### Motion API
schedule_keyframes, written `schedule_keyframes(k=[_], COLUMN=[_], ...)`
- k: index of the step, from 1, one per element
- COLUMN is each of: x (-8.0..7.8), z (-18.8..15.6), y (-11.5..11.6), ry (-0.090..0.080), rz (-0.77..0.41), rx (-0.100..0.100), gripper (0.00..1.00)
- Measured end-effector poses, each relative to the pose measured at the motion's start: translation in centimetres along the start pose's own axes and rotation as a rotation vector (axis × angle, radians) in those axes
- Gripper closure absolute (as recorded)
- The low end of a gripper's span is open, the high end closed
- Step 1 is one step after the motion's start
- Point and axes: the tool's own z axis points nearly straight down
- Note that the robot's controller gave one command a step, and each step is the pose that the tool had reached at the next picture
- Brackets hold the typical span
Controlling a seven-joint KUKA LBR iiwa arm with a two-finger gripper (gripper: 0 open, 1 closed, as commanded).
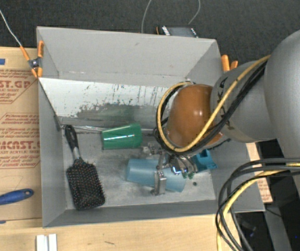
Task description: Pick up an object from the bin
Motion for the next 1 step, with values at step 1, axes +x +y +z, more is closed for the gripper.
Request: schedule_keyframes(k=[1], x=[0.13], z=[0.04], y=[0.00], ry=[0.002], rz=[0.000], rx=[0.000], gripper=[1.00])
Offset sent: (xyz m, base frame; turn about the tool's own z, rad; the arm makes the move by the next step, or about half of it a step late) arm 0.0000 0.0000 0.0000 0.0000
